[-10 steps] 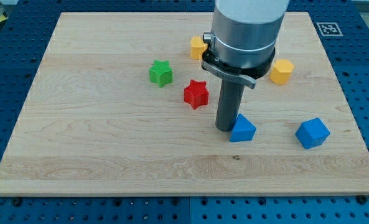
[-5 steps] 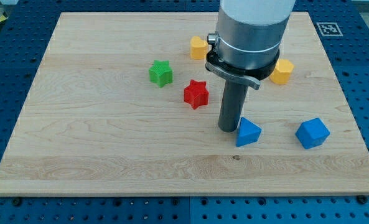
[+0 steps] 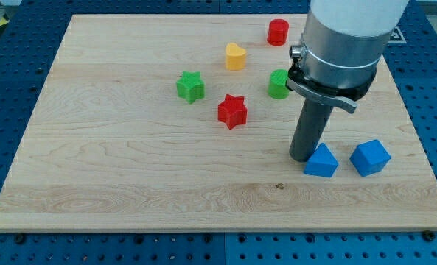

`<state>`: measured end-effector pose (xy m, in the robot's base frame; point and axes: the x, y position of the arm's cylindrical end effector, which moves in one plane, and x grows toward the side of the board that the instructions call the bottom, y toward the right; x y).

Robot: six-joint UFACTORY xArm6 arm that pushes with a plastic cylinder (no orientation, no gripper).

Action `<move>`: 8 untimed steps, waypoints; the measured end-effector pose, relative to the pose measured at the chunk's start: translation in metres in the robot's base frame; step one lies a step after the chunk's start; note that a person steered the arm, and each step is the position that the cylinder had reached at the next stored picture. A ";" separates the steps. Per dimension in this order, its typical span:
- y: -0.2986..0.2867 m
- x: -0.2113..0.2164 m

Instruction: Move the blue triangle below the blue cube

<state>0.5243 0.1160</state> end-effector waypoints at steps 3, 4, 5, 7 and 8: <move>0.017 0.024; 0.025 0.029; 0.032 0.040; 0.036 0.054; 0.046 0.054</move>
<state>0.5787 0.1616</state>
